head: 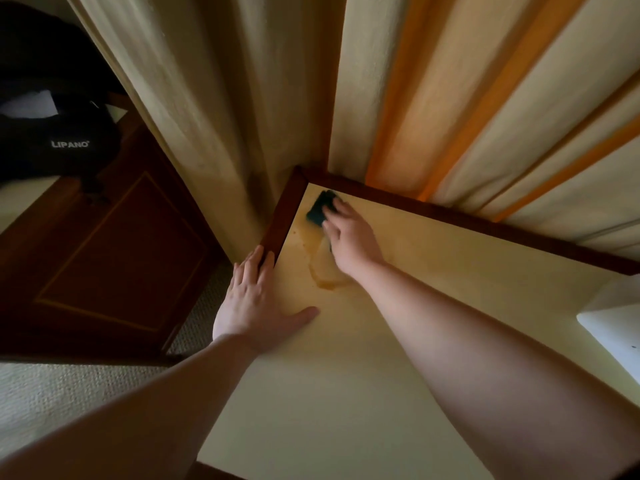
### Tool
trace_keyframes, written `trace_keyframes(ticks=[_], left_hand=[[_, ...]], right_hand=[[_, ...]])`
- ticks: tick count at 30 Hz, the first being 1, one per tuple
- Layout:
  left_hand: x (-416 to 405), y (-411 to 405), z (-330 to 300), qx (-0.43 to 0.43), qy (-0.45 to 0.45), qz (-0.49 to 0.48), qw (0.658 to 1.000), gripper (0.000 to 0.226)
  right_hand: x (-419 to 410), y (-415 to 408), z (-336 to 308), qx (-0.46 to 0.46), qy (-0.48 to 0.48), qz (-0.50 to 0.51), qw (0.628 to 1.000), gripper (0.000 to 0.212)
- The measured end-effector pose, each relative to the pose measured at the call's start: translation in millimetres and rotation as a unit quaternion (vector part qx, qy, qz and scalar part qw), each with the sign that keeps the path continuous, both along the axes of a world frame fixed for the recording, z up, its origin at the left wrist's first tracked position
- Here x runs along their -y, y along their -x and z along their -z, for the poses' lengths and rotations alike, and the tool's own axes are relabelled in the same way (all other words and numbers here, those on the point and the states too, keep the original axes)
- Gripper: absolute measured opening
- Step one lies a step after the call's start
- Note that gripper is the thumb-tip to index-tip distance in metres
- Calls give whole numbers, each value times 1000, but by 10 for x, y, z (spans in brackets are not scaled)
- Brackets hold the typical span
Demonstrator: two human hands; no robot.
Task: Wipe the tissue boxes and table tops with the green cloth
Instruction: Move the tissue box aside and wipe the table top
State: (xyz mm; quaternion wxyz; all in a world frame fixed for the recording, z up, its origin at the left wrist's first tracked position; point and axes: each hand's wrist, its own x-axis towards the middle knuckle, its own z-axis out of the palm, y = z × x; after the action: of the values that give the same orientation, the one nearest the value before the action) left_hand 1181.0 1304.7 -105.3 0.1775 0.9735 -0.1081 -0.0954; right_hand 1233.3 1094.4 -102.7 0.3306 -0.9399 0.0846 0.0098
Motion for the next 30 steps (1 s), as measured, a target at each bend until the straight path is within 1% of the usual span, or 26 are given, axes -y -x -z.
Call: trace_keyframes(ticks=[2,3,5,7,9,13,16,18,21,23,25,28,30], left_hand=[[4,5,-23,-7,1,2,1000,137],[3,5,-30,-10,-1,3,1000,137],[-1,3,-30,-12,0,1,1000,137],[0,3,-29,-11,4,1,1000,137],[-2,1,-20,-7,5,3,1000,137],[0,1,-5,-7,7,1,1000,136],[-5,-5,29,5,16,0,1000,136],[0,-13,35,8,17,1,1000,136],[2,-16,24,5,19,5,1000,137],[7,-14,15,-1,18,9,1000,139],[8,-3,7,-8,18,10,1000,141],[7,3,-2,-7,22,6,1000,142],[7,-11,12,2,16,5,1000,143]], right_hand=[[1,219,61,5,41,-72,997,43],[34,323,79,6,56,-87,995,43],[140,504,108,9,74,-86,994,43],[245,614,119,8,74,-49,996,42],[270,607,86,0,47,9,999,42],[143,241,-43,-9,-21,129,991,44],[56,-172,-137,-18,-30,140,990,44],[-20,-412,-166,-29,-36,103,994,43],[-214,-565,-127,-34,-29,-23,999,42],[-296,-476,-60,-30,1,-108,994,43],[-304,-252,-8,-19,35,-166,985,43],[-187,179,31,-13,56,-202,978,44],[1,448,57,-13,78,-169,982,45]])
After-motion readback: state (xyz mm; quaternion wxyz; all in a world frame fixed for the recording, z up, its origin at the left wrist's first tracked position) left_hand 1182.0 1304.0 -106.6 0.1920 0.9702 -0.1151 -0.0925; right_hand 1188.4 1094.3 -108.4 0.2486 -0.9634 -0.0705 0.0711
